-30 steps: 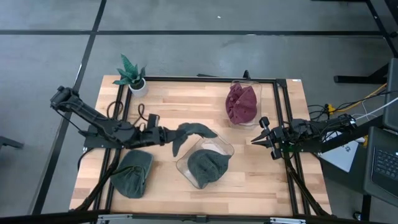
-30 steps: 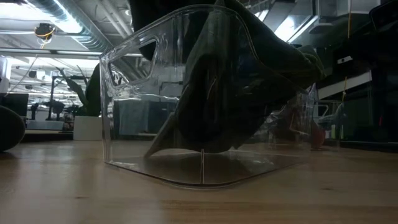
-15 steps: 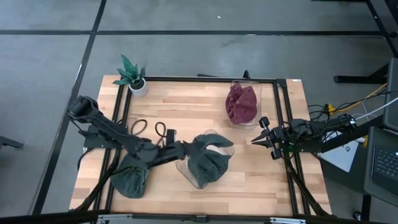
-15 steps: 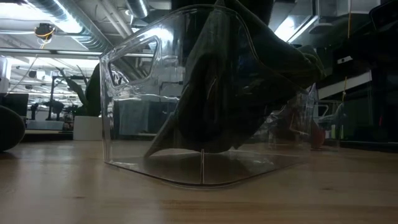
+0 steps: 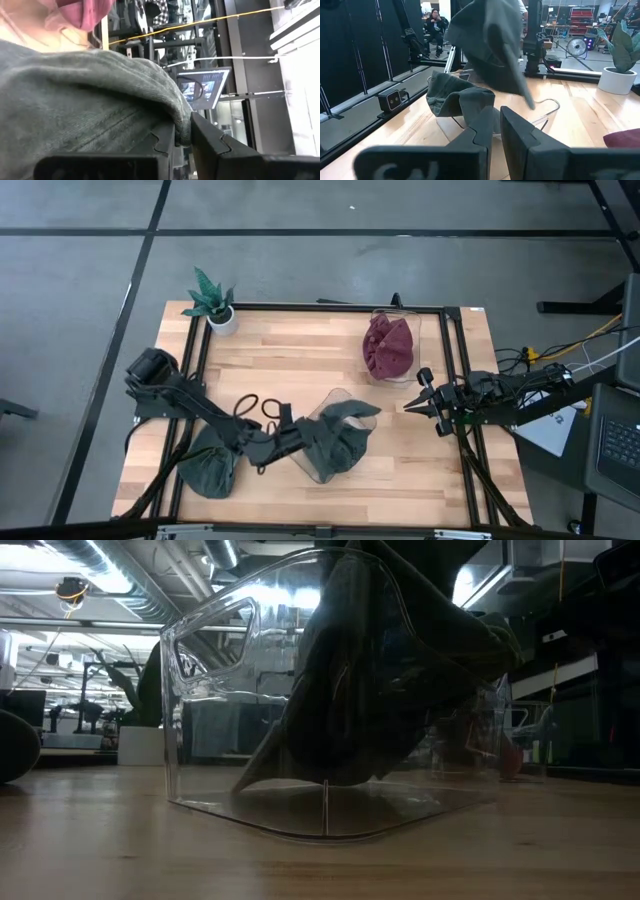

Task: Pick & Place hat
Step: Put the black cap into the bottom transparent bin

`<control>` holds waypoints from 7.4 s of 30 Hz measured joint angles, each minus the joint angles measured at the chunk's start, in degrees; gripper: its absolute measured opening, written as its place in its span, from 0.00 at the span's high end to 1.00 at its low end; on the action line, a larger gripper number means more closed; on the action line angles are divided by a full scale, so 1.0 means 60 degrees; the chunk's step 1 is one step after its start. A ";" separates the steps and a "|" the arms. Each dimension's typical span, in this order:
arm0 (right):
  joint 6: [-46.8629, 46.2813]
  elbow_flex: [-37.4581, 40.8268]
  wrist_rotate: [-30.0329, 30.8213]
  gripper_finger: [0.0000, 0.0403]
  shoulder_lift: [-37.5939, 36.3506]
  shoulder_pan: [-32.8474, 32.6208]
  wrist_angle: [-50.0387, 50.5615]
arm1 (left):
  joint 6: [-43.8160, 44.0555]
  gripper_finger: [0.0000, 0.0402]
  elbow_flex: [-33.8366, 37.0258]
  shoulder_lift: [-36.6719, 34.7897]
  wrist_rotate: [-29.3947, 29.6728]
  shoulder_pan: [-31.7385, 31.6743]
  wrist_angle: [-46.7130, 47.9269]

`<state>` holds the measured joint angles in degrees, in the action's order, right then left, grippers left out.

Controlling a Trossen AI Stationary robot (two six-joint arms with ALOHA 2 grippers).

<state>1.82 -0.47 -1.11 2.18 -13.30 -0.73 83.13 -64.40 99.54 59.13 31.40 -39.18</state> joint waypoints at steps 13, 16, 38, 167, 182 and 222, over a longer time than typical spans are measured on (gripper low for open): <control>0.0015 0.0000 -0.0002 0.91 -0.0001 0.0001 0.0000 | 0.0057 0.91 -0.0194 0.0154 0.1049 0.0979 0.0771; -0.0010 0.0000 -0.0001 0.91 -0.0001 0.0000 0.0000 | 0.0056 0.91 -0.0194 0.0154 0.1245 0.1144 0.0787; 0.0001 0.0000 0.0001 0.91 0.0000 0.0001 -0.0001 | 0.1760 0.91 -0.0190 0.0346 0.0171 0.0727 0.2997; 0.0015 0.0000 0.0000 0.91 -0.0001 0.0004 0.0000 | 0.0376 0.55 0.1422 -0.2792 -1.1318 0.0291 1.5489; 0.0015 0.0000 0.0000 0.91 0.0002 0.0000 0.0000 | -0.0050 0.61 0.1445 -0.0945 -1.1162 0.0309 1.5578; 0.0001 0.0000 0.0001 0.91 -0.0001 0.0000 0.0000 | -0.0910 0.98 0.2568 -0.6398 0.0368 -0.0128 1.2816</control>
<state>1.82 -0.47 -1.10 2.18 -13.30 -0.73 77.66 -48.99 61.15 61.34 30.63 37.71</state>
